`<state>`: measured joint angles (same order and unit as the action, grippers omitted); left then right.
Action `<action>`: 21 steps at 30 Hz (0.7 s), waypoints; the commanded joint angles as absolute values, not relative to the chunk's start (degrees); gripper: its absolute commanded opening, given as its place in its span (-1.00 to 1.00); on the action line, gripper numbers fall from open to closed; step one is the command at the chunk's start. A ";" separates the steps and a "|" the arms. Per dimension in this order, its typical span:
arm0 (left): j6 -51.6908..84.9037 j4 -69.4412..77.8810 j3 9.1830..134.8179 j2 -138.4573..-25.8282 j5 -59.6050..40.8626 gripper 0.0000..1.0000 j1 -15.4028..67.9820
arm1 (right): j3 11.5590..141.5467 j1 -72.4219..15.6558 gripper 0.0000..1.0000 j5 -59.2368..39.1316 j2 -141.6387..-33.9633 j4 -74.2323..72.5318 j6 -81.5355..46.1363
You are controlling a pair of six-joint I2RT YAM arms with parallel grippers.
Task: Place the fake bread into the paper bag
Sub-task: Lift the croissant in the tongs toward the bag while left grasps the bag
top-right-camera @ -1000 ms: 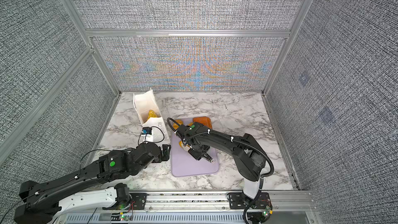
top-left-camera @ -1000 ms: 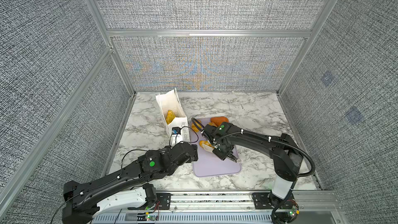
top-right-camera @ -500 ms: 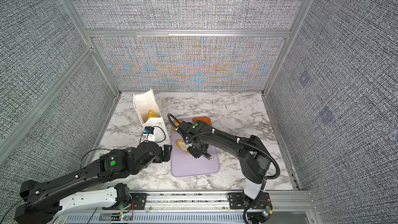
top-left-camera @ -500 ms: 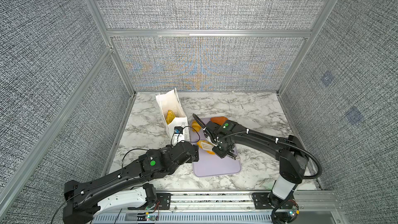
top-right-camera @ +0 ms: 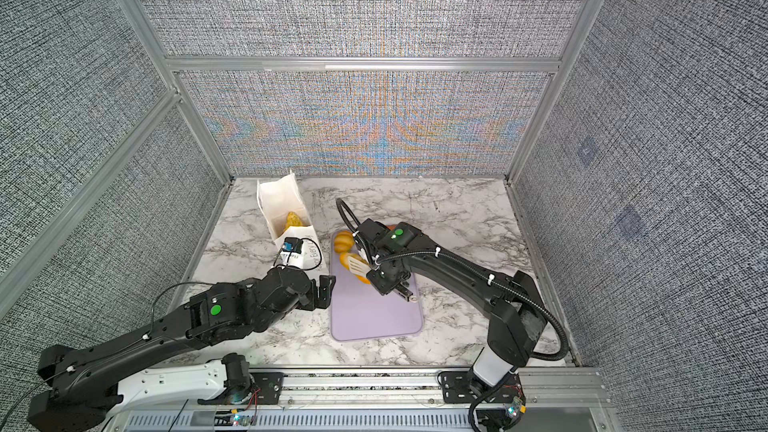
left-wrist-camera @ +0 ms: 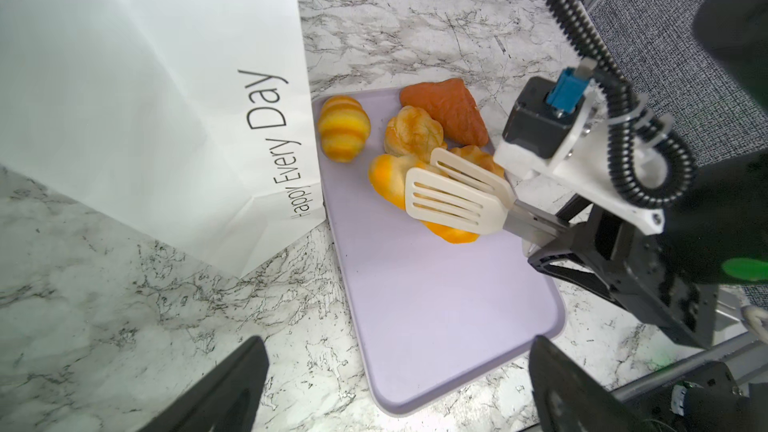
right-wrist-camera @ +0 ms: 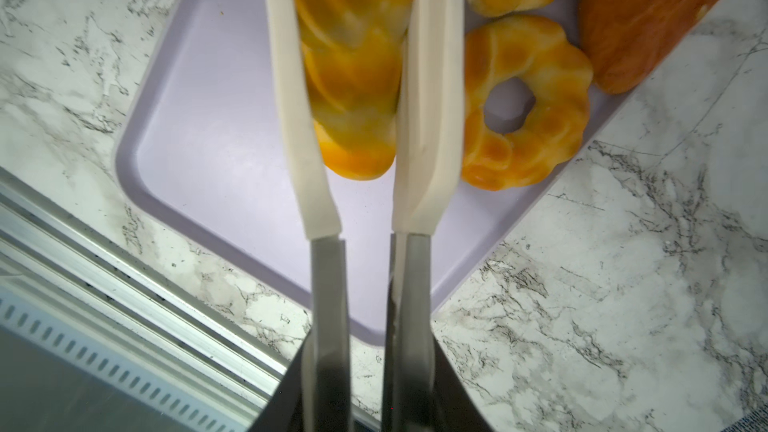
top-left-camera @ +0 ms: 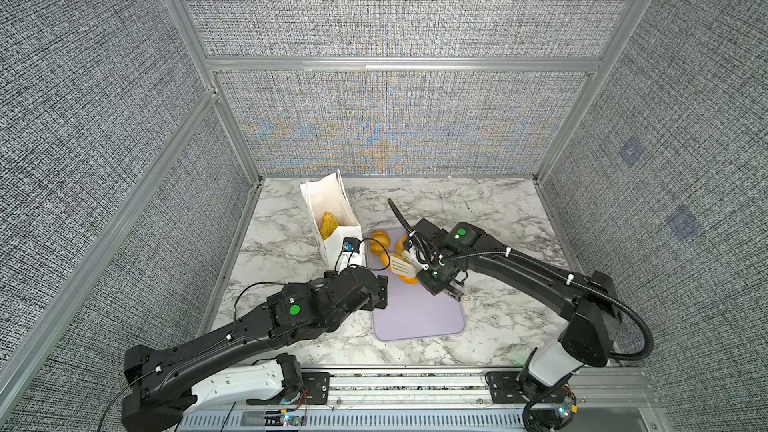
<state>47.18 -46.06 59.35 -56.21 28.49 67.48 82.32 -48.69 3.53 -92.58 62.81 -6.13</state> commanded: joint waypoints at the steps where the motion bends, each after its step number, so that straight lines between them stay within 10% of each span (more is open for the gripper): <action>1: 44.25 -46.02 60.27 -56.64 28.69 0.99 67.50 | 83.66 -48.19 -0.35 2.81 -91.31 63.67 -6.61; 21: 39.29 -47.19 65.49 -53.60 35.66 0.99 67.50 | 97.51 -47.37 -0.35 1.23 -88.66 65.83 -6.58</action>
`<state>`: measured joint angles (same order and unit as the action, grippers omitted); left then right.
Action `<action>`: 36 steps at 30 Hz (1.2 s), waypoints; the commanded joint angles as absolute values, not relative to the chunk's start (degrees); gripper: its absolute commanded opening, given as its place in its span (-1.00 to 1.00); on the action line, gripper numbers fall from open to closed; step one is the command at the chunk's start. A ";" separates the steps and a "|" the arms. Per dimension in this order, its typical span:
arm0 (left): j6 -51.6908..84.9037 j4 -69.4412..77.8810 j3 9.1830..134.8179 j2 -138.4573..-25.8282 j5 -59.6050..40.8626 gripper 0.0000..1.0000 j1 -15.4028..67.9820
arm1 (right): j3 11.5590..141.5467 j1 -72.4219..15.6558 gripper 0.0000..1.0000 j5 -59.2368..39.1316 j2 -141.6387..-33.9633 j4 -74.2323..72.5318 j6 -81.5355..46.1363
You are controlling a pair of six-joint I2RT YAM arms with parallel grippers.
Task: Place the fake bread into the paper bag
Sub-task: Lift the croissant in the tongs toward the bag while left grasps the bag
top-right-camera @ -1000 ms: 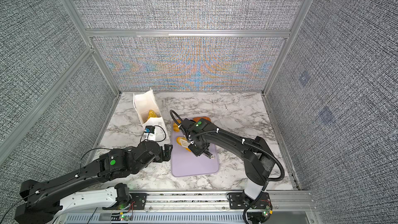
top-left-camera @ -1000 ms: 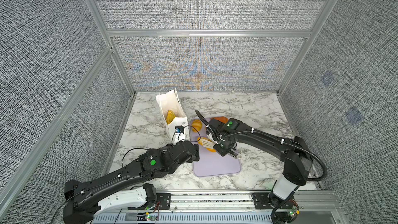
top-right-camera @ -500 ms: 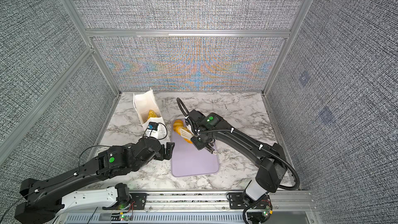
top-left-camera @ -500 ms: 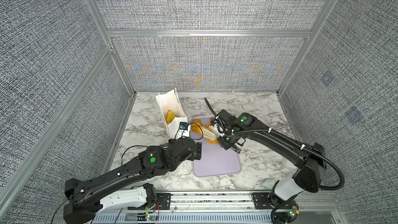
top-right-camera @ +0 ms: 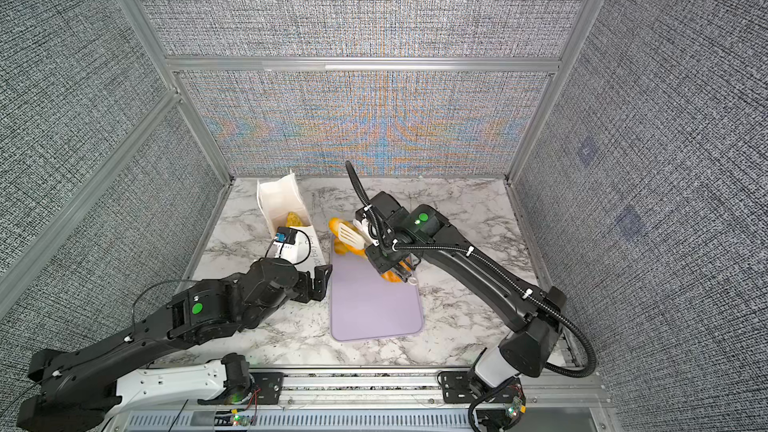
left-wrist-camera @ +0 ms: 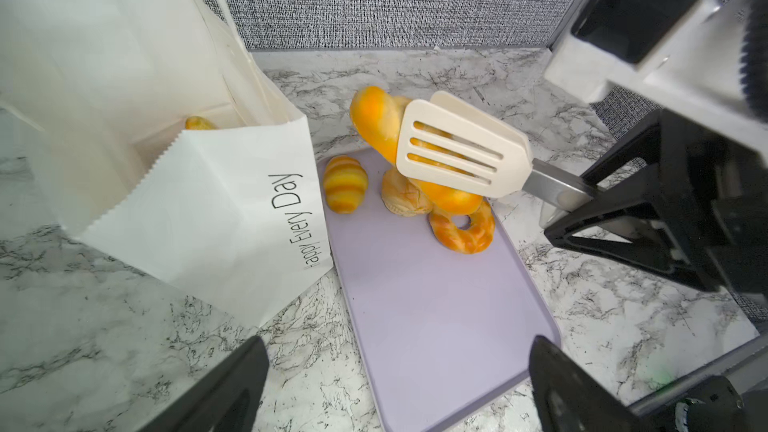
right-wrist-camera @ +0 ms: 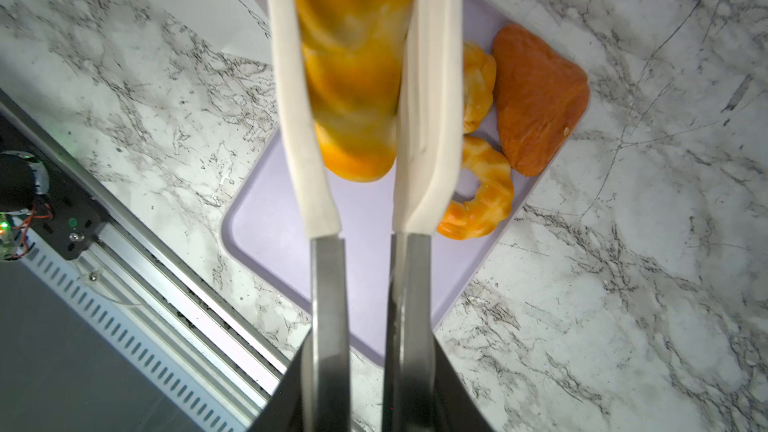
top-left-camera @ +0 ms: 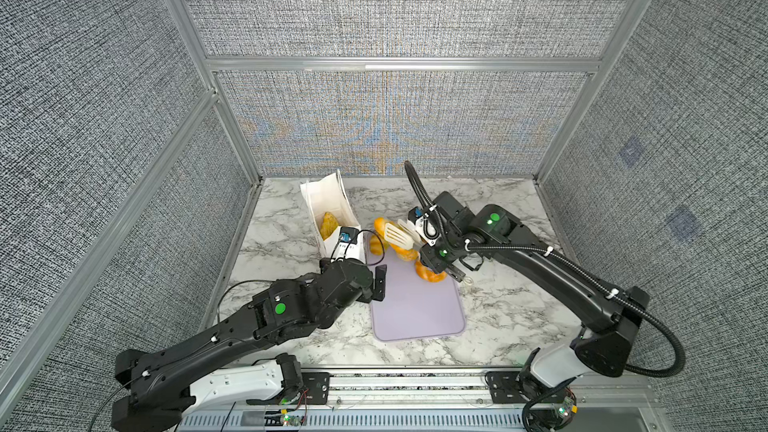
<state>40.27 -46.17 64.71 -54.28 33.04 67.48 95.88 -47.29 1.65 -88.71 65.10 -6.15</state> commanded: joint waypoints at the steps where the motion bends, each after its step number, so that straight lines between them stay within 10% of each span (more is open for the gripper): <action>1: 39.20 -47.60 65.94 -53.29 36.30 0.99 67.50 | 98.40 -47.33 -0.34 1.15 -88.61 65.87 -6.46; 36: 40.45 -52.32 72.10 -46.78 49.09 0.99 67.33 | 130.69 -51.62 -0.35 -9.54 -100.59 63.30 -8.67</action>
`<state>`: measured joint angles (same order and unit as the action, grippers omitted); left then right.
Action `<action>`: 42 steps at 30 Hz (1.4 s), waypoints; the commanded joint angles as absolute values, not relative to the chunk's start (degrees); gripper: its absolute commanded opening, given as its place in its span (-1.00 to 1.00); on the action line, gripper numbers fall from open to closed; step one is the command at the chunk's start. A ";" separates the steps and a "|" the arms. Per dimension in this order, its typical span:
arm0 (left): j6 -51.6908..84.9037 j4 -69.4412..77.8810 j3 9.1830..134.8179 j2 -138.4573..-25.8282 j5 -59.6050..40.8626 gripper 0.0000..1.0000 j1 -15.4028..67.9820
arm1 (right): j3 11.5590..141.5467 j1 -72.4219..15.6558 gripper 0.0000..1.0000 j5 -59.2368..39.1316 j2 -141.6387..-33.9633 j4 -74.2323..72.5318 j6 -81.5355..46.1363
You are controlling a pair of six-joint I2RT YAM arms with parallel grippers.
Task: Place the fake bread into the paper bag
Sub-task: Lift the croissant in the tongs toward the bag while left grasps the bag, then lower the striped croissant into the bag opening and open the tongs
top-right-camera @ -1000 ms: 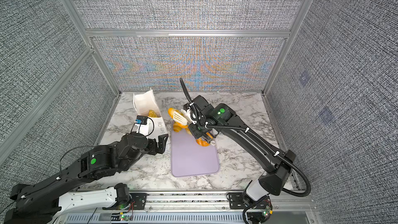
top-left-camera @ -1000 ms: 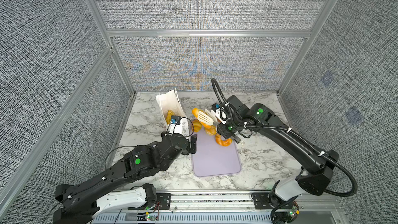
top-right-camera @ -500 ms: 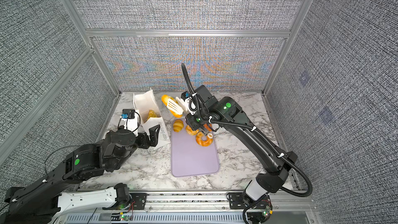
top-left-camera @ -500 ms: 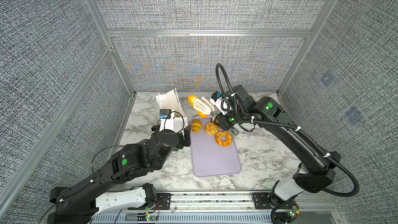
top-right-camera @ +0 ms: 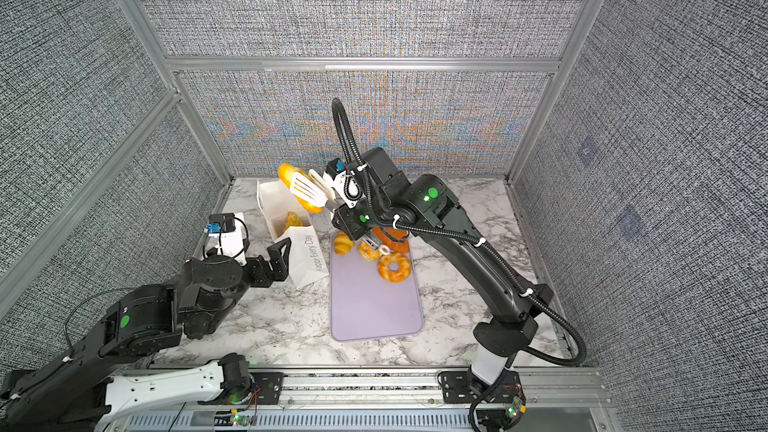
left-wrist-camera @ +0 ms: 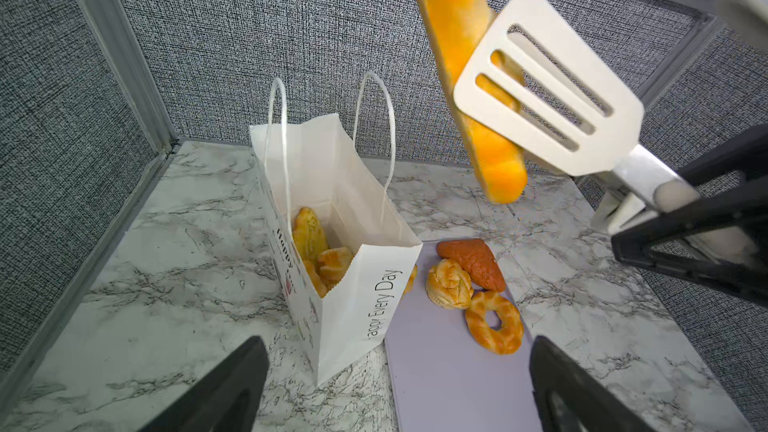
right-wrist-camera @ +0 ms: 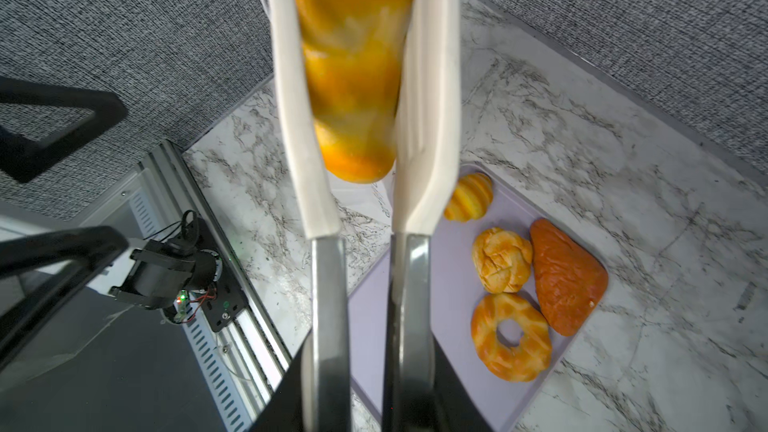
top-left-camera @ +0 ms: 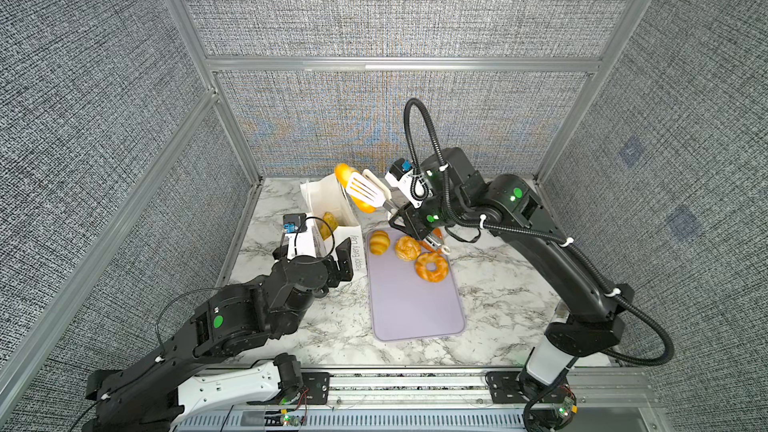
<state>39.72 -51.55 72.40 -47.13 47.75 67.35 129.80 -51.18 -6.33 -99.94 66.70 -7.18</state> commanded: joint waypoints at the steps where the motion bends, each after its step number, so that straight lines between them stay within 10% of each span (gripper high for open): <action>1: 40.67 -52.43 71.83 -46.58 49.06 0.99 67.33 | 131.06 -51.89 -0.34 -10.06 -101.10 62.84 -8.86; 42: 42.52 -55.77 71.19 -46.44 49.43 0.99 67.24 | 134.99 -52.52 -0.22 -3.92 -113.81 63.63 -12.77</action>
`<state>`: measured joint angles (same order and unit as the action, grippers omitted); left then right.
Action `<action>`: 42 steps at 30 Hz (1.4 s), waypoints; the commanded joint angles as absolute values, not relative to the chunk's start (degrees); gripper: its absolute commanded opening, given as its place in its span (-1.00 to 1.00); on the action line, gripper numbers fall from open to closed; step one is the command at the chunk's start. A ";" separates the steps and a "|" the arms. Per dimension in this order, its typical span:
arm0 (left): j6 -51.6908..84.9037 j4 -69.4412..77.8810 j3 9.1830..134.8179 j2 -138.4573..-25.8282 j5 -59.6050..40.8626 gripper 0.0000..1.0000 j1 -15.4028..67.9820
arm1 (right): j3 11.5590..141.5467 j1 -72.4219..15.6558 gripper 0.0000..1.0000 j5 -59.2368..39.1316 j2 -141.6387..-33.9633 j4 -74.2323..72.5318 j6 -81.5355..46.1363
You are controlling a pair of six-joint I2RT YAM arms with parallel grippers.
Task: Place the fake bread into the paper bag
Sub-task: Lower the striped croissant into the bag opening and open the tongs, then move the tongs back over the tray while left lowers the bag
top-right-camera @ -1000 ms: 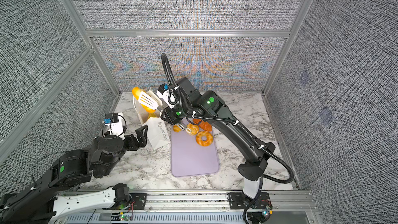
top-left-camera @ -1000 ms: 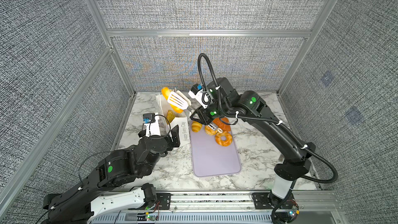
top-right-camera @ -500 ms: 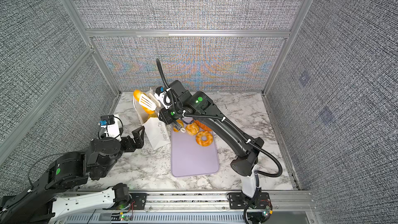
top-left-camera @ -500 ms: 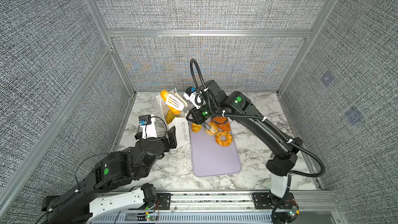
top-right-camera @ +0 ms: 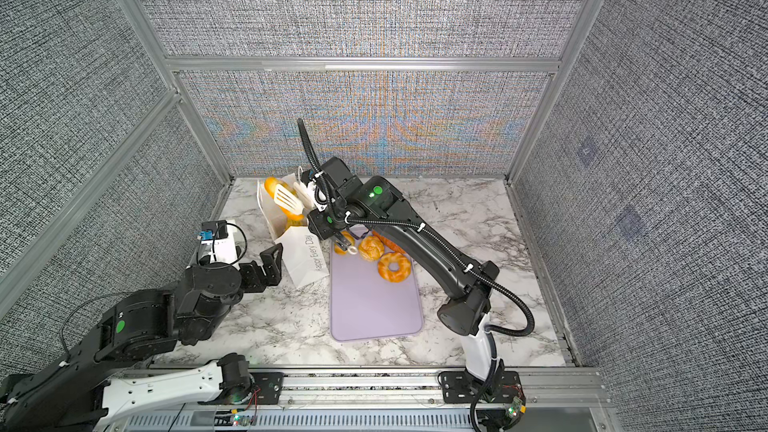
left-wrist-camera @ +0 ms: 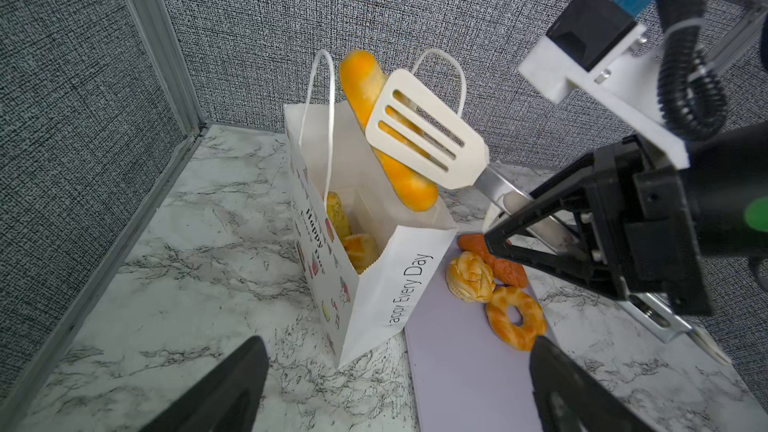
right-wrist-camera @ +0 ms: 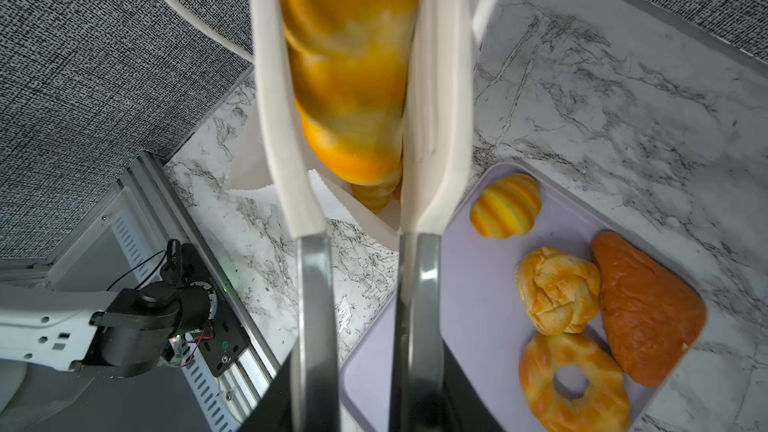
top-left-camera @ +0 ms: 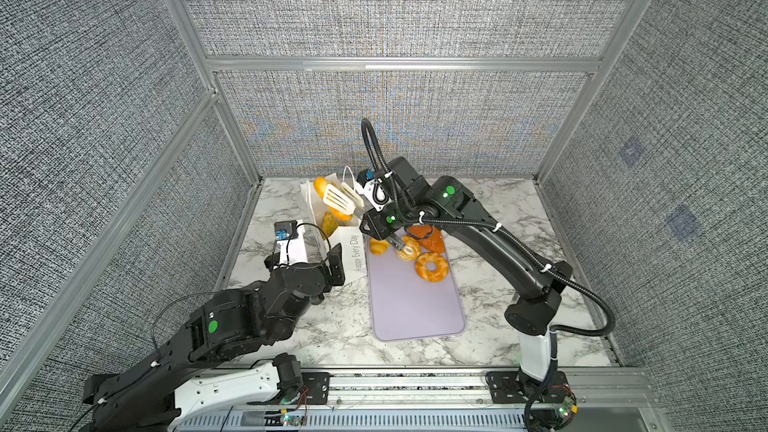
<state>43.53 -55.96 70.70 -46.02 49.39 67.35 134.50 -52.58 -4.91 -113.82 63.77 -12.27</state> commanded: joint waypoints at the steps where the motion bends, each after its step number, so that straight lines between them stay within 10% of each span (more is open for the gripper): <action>1: 42.25 -55.64 71.34 -46.78 49.33 0.99 67.29 | 135.00 -52.57 -0.19 -3.80 -113.84 63.78 -12.74; 13: 40.41 -53.58 72.43 -49.99 47.60 0.99 67.26 | 135.79 -52.63 0.19 -3.47 -113.74 64.51 -12.41; 42: 29.89 -40.54 74.79 -61.12 42.99 0.99 67.35 | 104.14 -53.22 0.14 1.97 -86.28 56.49 -10.91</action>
<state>31.29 -43.38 74.65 -60.69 43.72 67.35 106.15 -53.28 -0.32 -88.05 58.06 -10.26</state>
